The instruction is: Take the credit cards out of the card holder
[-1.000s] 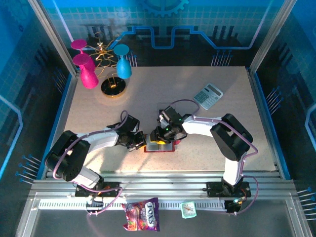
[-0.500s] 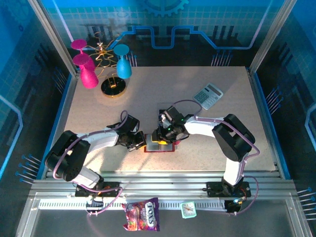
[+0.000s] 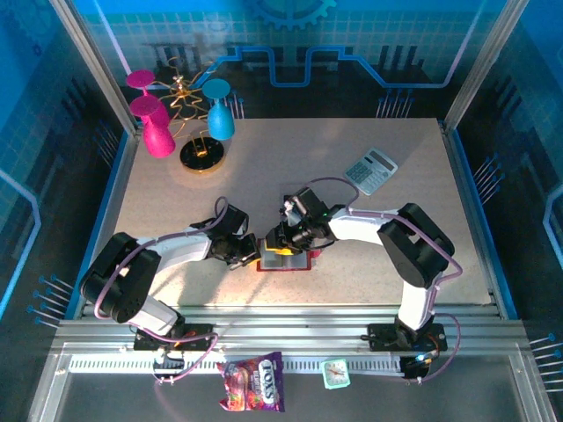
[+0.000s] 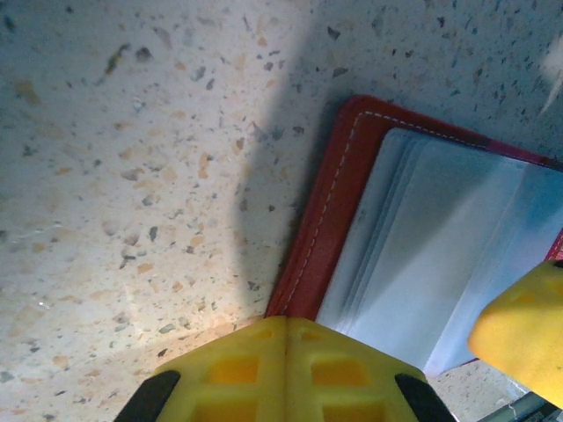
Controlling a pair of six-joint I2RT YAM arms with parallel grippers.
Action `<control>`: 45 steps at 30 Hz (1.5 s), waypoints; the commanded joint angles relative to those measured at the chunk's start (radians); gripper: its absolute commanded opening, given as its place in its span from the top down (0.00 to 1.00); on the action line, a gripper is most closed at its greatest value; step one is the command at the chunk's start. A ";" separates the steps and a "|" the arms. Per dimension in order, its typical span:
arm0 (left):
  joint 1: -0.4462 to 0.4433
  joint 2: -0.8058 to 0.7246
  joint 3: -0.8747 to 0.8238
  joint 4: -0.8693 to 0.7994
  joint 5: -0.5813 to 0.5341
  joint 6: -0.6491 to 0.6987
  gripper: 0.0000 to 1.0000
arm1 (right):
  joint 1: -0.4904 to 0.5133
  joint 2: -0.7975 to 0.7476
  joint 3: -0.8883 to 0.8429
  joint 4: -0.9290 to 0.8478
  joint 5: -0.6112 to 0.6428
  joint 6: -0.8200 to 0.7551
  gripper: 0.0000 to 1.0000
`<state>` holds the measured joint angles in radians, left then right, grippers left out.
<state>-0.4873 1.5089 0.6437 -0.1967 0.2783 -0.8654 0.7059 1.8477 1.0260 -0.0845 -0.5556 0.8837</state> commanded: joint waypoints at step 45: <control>-0.002 -0.081 0.063 -0.039 0.009 -0.047 0.93 | -0.071 0.035 -0.176 0.240 -0.115 0.044 0.56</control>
<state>-0.4873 1.4658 0.6800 -0.2226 0.2779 -0.8825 0.6483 1.8729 0.8856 0.1432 -0.6685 0.9104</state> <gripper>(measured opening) 0.070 0.440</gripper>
